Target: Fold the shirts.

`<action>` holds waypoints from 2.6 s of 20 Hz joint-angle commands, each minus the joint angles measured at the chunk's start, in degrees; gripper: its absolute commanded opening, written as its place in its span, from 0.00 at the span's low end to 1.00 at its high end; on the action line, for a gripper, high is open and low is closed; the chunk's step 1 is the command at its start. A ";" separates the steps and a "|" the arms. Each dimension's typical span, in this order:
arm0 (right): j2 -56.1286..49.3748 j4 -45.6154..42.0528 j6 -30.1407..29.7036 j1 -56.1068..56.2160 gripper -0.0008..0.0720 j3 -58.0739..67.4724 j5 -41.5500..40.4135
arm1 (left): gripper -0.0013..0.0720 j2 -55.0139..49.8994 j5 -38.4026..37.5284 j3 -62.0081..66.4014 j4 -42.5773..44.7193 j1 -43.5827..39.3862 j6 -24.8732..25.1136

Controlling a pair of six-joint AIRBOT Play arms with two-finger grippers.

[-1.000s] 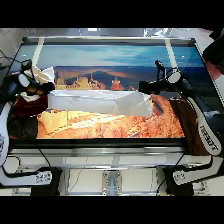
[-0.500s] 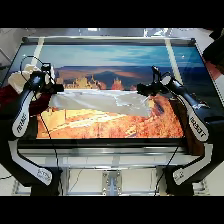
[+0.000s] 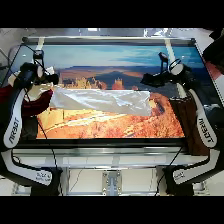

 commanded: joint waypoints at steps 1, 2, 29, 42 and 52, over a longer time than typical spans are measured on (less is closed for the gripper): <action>5.46 -7.78 0.13 -5.20 0.60 1.92 12.28 | 0.98 6.19 -0.04 0.87 -0.20 -1.01 3.08; 5.92 -6.97 0.44 -7.34 0.61 0.39 13.07 | 0.98 6.95 -0.26 0.87 -0.22 -1.51 3.04; -13.49 33.35 -14.99 -1.81 0.03 -8.92 6.93 | 0.97 5.33 -2.25 0.81 -6.03 -8.70 3.02; 9.09 13.81 -3.02 -4.26 0.02 -4.11 29.05 | 0.04 -14.34 -5.16 0.70 -37.99 -25.46 16.17; 17.22 9.05 0.52 -6.54 0.02 -2.10 36.81 | 0.03 -16.06 3.19 0.74 -50.36 -42.42 22.62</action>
